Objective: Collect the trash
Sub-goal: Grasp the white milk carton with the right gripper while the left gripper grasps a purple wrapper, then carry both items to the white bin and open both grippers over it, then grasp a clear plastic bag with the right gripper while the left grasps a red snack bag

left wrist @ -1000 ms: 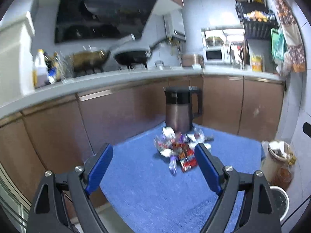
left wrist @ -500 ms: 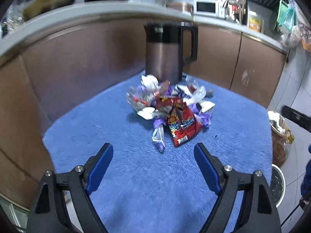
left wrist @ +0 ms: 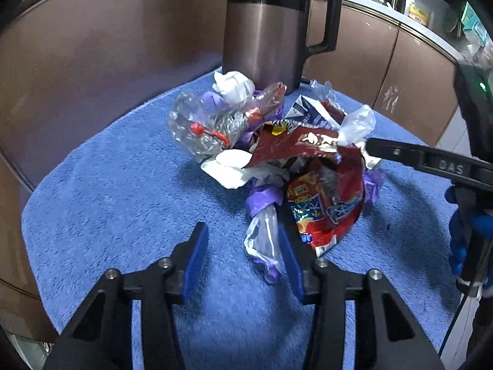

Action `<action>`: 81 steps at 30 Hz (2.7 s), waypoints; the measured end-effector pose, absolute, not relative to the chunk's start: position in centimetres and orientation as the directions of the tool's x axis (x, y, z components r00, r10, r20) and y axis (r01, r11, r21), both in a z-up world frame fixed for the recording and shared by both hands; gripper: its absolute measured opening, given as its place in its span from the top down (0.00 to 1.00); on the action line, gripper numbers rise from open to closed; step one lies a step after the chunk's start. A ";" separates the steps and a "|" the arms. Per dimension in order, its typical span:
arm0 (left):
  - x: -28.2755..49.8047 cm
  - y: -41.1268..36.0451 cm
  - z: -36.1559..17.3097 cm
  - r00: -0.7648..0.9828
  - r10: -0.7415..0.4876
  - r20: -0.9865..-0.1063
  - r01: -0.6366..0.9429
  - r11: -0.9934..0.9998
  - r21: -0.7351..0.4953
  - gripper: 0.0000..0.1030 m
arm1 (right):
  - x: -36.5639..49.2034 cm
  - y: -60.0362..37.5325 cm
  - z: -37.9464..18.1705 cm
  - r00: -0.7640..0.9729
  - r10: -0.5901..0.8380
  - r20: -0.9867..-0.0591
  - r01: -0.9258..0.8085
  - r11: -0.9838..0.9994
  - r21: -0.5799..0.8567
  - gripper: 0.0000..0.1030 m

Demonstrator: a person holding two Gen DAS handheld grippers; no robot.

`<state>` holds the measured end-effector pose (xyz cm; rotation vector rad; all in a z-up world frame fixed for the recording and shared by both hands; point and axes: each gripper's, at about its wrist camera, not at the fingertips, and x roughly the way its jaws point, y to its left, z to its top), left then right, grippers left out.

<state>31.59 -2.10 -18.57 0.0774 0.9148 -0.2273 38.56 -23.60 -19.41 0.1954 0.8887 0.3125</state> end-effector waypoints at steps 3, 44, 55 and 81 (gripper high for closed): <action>32.2 -2.1 -19.0 0.567 -0.180 -0.804 0.238 0.970 -0.049 0.64 | 40.3 -22.4 -20.4 0.526 0.330 -0.784 -0.213 0.944 0.254 0.49; 11.6 -30.6 -14.7 0.232 -0.558 -0.797 0.834 0.535 -0.131 0.89 | 6.3 -48.8 -25.7 0.597 -0.120 -0.793 0.546 0.785 0.293 0.66; 9.7 -37.3 -16.7 -0.007 -0.629 -0.777 0.846 0.411 -0.340 0.59 | 2.1 -52.9 -30.3 0.473 -0.215 -0.854 0.701 0.680 0.217 0.56; 21.8 -4.8 -10.3 0.577 -0.506 -0.641 0.461 0.850 -0.255 0.49 | 18.8 -31.2 -12.3 0.771 0.148 -0.619 0.032 0.962 0.271 0.54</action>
